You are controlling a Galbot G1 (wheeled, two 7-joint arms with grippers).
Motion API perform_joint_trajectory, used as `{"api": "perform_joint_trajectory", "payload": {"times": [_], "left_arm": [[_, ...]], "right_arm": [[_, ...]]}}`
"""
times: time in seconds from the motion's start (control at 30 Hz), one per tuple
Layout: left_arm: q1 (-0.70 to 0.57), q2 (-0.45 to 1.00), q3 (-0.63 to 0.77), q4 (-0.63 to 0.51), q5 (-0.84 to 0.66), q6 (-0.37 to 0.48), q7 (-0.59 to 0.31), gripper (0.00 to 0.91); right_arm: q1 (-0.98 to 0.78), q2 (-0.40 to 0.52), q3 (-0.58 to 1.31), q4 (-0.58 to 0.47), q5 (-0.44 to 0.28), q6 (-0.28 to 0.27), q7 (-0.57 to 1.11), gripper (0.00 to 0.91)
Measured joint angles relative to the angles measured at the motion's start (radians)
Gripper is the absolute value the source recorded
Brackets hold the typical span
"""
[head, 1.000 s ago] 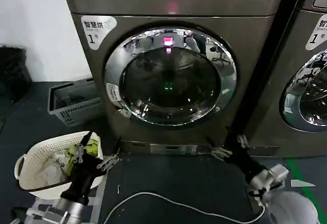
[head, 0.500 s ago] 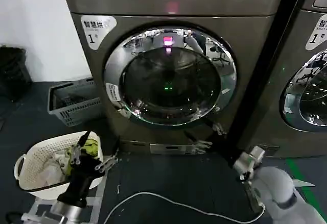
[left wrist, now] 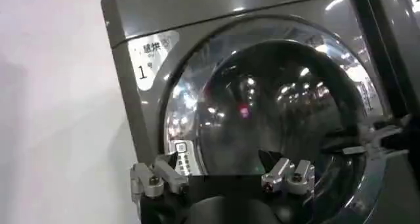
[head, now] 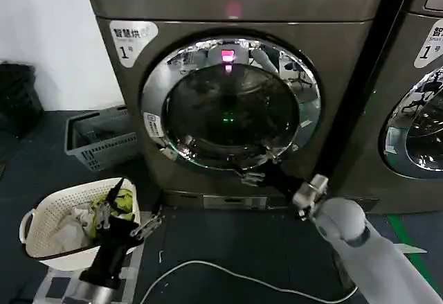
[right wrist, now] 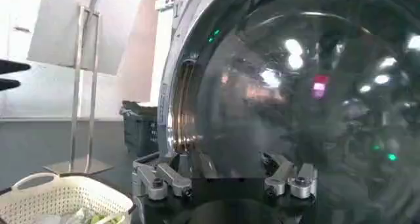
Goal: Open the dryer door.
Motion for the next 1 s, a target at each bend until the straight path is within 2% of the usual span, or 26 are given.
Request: {"api": "perform_joint_trajectory", "payload": {"times": [0.47, 1.0], "left_arm": [[-0.003, -0.009, -0.002, 0.003, -0.002, -0.001, -0.001, 0.907], [-0.003, -0.008, -0.007, 0.005, -0.005, 0.000, -0.002, 0.907]], "right_arm": [[0.186, 0.091, -0.164, -0.121, -0.024, 0.001, 0.023, 0.907], [0.304, 0.212, -0.264, -0.231, -0.030, -0.002, 0.039, 0.907]]}}
